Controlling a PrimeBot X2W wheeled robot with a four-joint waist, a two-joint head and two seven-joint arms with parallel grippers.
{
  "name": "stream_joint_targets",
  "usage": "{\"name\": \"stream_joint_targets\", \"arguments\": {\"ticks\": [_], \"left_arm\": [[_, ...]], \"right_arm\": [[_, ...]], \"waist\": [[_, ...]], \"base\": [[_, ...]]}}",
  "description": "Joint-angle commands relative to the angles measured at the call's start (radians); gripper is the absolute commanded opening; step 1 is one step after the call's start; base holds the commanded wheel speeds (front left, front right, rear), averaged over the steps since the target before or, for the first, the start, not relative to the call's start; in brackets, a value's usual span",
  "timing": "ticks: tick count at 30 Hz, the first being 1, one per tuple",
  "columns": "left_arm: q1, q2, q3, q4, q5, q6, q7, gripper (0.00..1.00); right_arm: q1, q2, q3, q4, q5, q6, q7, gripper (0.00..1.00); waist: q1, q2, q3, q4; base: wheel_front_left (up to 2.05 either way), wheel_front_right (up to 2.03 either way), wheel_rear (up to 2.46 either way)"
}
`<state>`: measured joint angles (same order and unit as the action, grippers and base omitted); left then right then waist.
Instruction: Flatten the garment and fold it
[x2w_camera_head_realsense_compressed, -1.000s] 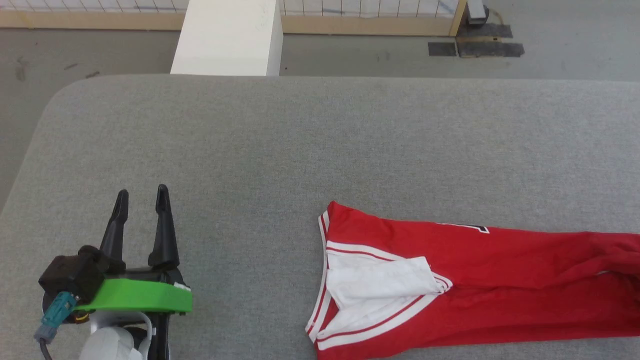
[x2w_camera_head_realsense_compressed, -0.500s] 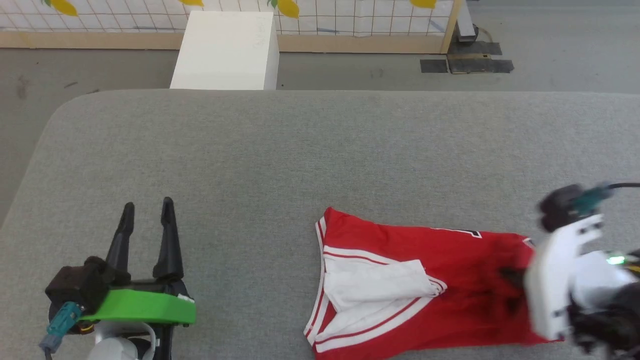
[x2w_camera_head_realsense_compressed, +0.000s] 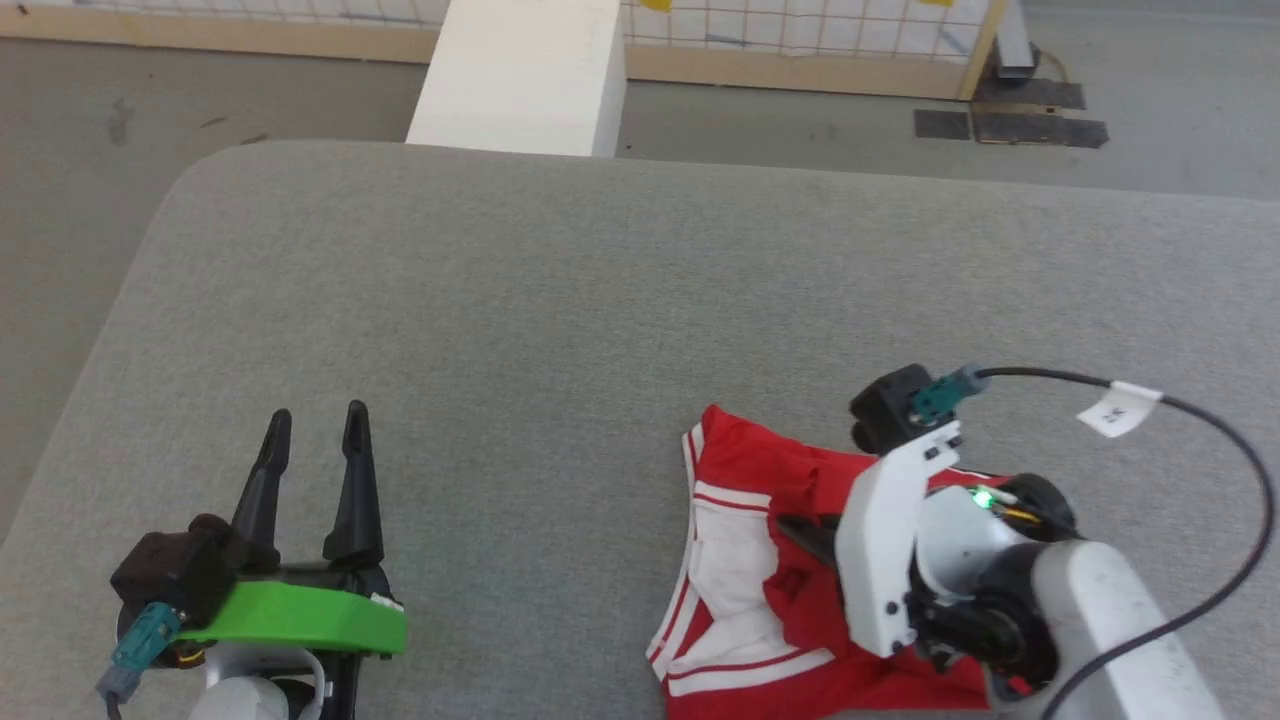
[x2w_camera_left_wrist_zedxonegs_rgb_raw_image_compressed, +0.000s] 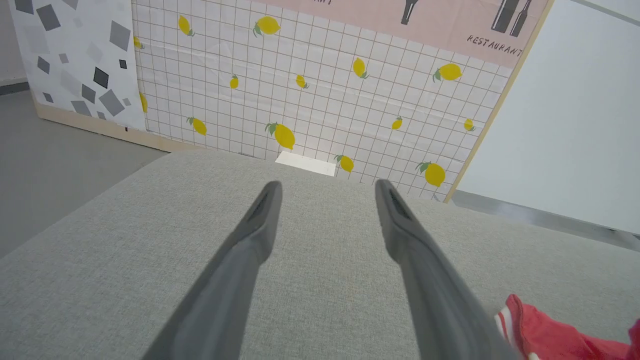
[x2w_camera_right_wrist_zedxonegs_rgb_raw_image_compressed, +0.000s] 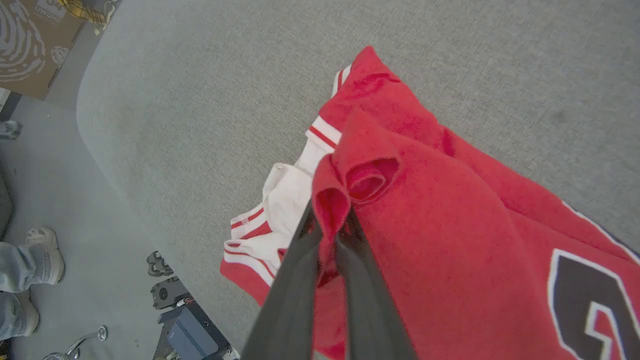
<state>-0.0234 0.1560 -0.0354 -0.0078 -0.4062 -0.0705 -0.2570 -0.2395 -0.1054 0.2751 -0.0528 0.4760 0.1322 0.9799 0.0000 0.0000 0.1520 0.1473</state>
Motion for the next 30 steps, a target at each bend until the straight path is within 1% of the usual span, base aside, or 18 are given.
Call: {"name": "stream_joint_targets", "arguments": {"ticks": [1, 7, 9, 10, 11, 12, 14, 16, 17, 19, 22, 24, 27, 30], "left_arm": [[-0.003, -0.004, -0.003, 0.003, -0.004, -0.006, -0.002, 1.00], [-0.012, -0.009, -0.015, 0.011, -0.001, -0.008, -0.003, 1.00], [-0.013, -0.011, -0.017, 0.014, 0.000, -0.008, -0.003, 1.00], [-0.013, -0.011, -0.018, 0.015, 0.000, -0.007, -0.003, 1.00], [-0.012, -0.011, -0.018, 0.016, 0.000, -0.007, -0.003, 1.00], [-0.011, -0.010, -0.018, 0.018, -0.001, -0.007, -0.003, 1.00], [-0.005, -0.007, -0.015, 0.020, -0.002, -0.005, -0.003, 1.00], [0.002, -0.005, -0.014, 0.022, -0.002, -0.004, -0.003, 1.00], [0.006, -0.003, -0.014, 0.022, -0.002, -0.003, -0.003, 1.00], [0.013, 0.000, -0.013, 0.021, -0.002, -0.002, -0.003, 1.00], [0.019, 0.005, -0.009, 0.013, -0.001, 0.002, -0.003, 1.00], [0.023, 0.007, -0.007, 0.011, 0.001, 0.007, -0.003, 1.00], [0.032, 0.010, -0.004, 0.009, 0.002, 0.012, -0.002, 1.00], [0.035, 0.012, -0.003, 0.003, 0.003, 0.017, -0.002, 1.00]], "right_arm": [[-0.019, 0.014, 0.007, 0.037, -0.017, -0.002, -0.034, 0.00], [-0.037, 0.044, 0.025, 0.225, -0.087, -0.002, -0.156, 0.00], [-0.038, 0.048, 0.029, 0.280, -0.100, -0.002, -0.176, 0.00], [-0.040, 0.050, 0.032, 0.295, -0.097, -0.002, -0.186, 0.20], [-0.044, 0.052, 0.037, 0.308, -0.091, -0.002, -0.199, 0.80], [-0.048, 0.053, 0.045, 0.315, -0.087, -0.002, -0.206, 1.00], [-0.060, 0.054, 0.078, 0.314, -0.069, -0.002, -0.209, 1.00], [-0.070, 0.054, 0.116, 0.284, -0.015, -0.002, -0.211, 1.00], [-0.073, 0.055, 0.140, 0.255, 0.032, -0.002, -0.211, 1.00], [-0.081, 0.055, 0.174, 0.196, 0.085, -0.002, -0.207, 1.00], [-0.092, 0.055, 0.184, 0.099, 0.107, -0.002, -0.210, 1.00], [-0.093, 0.052, 0.169, 0.041, 0.103, -0.002, -0.218, 1.00], [-0.078, 0.030, 0.101, -0.052, 0.066, -0.002, -0.246, 1.00], [-0.041, -0.014, -0.010, -0.122, -0.042, -0.002, -0.272, 1.00]], "waist": [[0.0000, 0.0000, 0.014, 0.021], [0.0000, 0.0000, 0.025, 0.043], [0.0000, 0.0000, 0.026, 0.045], [0.0000, 0.0000, 0.026, 0.045], [0.0000, 0.0000, 0.025, 0.042], [0.0000, 0.0000, 0.023, 0.039], [0.0000, 0.0000, 0.017, 0.027], [0.0000, 0.0000, 0.005, 0.011], [0.0000, 0.0000, -0.002, 0.002], [0.0000, 0.0000, -0.013, -0.014], [0.0000, 0.0000, -0.026, -0.041], [0.0000, 0.0000, -0.034, -0.058], [0.0000, 0.0000, -0.046, -0.088], [0.0000, 0.0000, -0.048, -0.114]], "base": [[0.00, 0.00, 0.00], [0.00, 0.00, 0.00], [0.00, 0.00, 0.00], [0.00, 0.00, 0.00], [0.00, 0.00, 0.00], [0.00, 0.00, 0.00], [0.00, 0.00, 0.00], [0.00, 0.00, 0.00], [0.00, 0.00, 0.00], [0.00, 0.00, 0.00], [0.00, 0.00, 0.00], [0.00, 0.00, 0.00], [0.00, 0.00, 0.00], [0.00, 0.00, 0.00]]}}
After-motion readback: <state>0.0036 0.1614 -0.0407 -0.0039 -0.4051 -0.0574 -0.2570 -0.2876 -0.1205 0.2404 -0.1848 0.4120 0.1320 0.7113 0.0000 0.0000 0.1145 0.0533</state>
